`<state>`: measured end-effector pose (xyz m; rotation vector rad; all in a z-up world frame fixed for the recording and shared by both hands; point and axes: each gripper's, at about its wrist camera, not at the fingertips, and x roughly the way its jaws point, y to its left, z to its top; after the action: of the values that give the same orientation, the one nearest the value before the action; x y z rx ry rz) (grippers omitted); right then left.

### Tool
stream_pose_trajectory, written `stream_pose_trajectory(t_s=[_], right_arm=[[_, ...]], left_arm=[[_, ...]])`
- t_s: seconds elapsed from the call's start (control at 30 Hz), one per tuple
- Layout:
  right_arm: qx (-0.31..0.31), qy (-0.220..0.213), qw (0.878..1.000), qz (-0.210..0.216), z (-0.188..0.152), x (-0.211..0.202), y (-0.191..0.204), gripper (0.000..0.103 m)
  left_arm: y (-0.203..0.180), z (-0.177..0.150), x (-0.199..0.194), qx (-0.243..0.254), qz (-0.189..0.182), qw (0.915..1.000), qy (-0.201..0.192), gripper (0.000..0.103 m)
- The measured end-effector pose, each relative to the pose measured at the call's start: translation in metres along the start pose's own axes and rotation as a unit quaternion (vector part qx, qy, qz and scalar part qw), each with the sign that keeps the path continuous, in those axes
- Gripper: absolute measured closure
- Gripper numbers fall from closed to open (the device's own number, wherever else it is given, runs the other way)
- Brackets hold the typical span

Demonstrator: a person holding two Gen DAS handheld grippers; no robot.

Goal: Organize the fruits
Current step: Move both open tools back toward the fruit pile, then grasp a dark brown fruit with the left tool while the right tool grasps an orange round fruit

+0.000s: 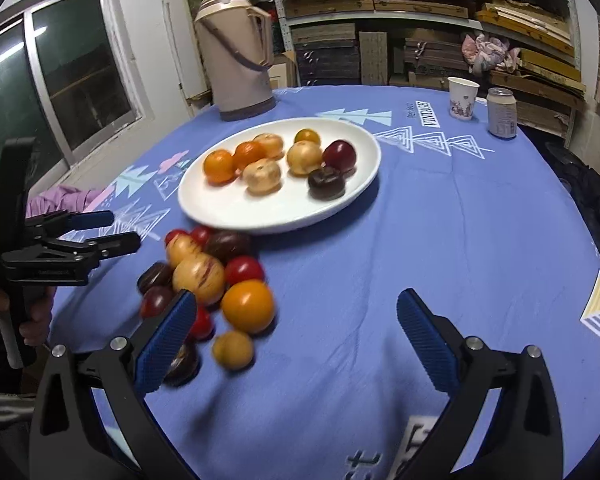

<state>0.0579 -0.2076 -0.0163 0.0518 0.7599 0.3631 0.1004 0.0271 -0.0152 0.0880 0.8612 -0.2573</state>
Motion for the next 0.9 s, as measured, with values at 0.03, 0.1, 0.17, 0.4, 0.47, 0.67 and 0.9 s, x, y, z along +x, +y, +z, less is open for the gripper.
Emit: stream_pose_trajectory(t_s=[0.03, 0.1, 0.17, 0.4, 0.47, 0.67, 0.9], right_arm=[[-0.004, 0.000, 1.000, 0.001, -0.003, -0.001, 0.003, 0.005], [-0.010, 0.002, 1.000, 0.005, -0.006, 0.000, 0.008, 0.005], [-0.014, 0.005, 1.000, 0.010, -0.010, 0.001, 0.012, 0.005], [-0.015, 0.028, 0.999, 0.033, -0.017, 0.013, 0.021, 0.005], [-0.013, 0.027, 0.999, 0.036, -0.016, 0.014, 0.021, 0.005], [-0.008, 0.033, 0.999, 0.040, -0.014, 0.015, 0.022, 0.005], [-0.009, 0.033, 0.999, 0.033, -0.013, 0.015, 0.021, 0.005]], left_arm=[[-0.002, -0.003, 0.002, -0.001, -0.005, 1.0000, 0.005, 0.013], [-0.007, -0.008, 0.005, 0.000, -0.010, 0.9999, 0.011, 0.013], [-0.010, -0.012, 0.008, 0.002, -0.017, 0.9997, 0.016, 0.013], [-0.009, -0.021, 0.024, -0.006, -0.028, 0.9991, 0.031, 0.014], [-0.007, -0.022, 0.030, -0.010, -0.031, 0.9987, 0.039, 0.015], [-0.004, -0.022, 0.033, -0.013, -0.058, 0.9977, 0.032, 0.025], [-0.010, -0.022, 0.034, 0.012, -0.038, 0.9989, 0.023, 0.066]])
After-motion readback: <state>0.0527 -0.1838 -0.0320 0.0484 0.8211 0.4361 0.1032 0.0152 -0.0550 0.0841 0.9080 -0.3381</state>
